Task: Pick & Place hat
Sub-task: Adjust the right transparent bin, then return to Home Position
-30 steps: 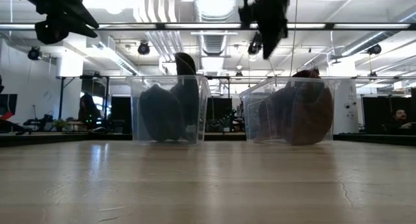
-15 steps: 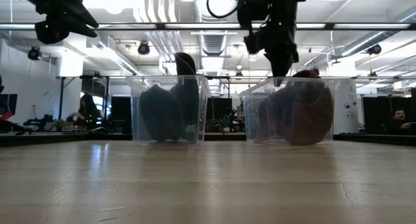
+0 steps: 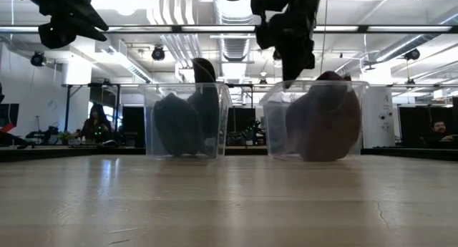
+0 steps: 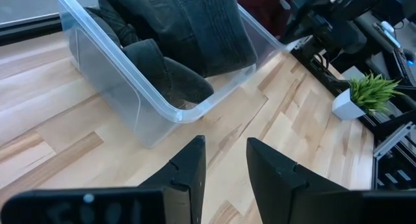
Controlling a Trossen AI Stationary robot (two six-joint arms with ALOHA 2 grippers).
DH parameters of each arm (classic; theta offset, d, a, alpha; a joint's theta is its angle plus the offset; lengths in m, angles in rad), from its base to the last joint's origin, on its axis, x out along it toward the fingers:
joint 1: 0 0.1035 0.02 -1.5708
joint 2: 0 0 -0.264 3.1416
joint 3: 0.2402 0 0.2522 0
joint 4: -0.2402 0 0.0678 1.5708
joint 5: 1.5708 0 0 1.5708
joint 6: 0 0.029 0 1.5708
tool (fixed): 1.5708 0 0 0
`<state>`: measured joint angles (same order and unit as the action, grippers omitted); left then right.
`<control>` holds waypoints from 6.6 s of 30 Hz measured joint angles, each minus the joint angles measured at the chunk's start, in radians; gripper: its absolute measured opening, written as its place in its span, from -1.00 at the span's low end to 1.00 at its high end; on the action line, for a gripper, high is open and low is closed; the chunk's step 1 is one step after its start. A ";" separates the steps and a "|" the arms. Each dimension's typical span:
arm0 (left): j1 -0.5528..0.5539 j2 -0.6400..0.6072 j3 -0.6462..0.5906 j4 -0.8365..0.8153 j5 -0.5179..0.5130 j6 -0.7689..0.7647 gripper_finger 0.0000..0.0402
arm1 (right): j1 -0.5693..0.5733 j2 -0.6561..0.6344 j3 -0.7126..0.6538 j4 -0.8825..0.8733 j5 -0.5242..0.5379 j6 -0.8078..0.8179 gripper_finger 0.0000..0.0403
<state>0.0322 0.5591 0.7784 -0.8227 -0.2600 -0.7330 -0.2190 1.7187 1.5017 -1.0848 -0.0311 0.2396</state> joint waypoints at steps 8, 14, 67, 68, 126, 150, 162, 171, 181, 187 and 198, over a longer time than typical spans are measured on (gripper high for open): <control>0.000 0.000 0.000 0.000 0.000 0.005 -0.47 | 0.006 -0.005 0.000 0.037 0.111 0.016 -0.96; 0.000 0.000 0.000 0.000 0.000 0.002 -0.47 | -0.009 -0.014 0.001 0.050 0.142 -0.001 -0.96; 0.000 0.001 0.000 0.001 0.004 -0.023 -0.47 | 0.093 -0.151 -0.167 -0.033 0.151 0.231 -0.96; 0.000 0.001 0.000 0.000 0.004 -0.023 -0.47 | 0.093 -0.151 -0.167 -0.028 0.151 0.228 -0.96; -0.003 -0.439 -0.765 1.220 0.505 0.372 -0.47 | 0.398 -1.367 -0.801 0.366 0.270 0.433 -0.96; -0.001 -0.467 -0.771 1.182 0.495 0.330 -0.47 | 0.396 -1.500 -1.282 1.081 0.353 0.238 -0.96; -0.001 -0.465 -0.771 1.180 0.476 0.312 -0.47 | 0.395 -1.509 -1.459 1.337 0.430 0.166 -0.96; -0.001 -0.465 -0.771 1.180 0.476 0.311 -0.47 | 0.374 -1.512 -1.493 1.356 0.495 0.178 -0.96; -0.001 -0.465 -0.772 1.180 0.476 0.311 -0.47 | 0.374 -1.511 -1.493 1.350 0.495 0.146 -0.96; -0.001 -0.465 -0.772 1.180 0.476 0.311 -0.47 | 0.376 -1.514 -1.493 1.351 0.486 0.164 -0.96; -0.001 -0.465 -0.772 1.180 0.476 0.311 -0.47 | 0.364 -1.595 -1.492 1.358 -0.035 -0.054 -0.96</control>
<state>0.0311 0.0940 0.0059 0.3571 0.2157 -0.4225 0.1446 0.1240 0.0093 0.2729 -0.0661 0.1856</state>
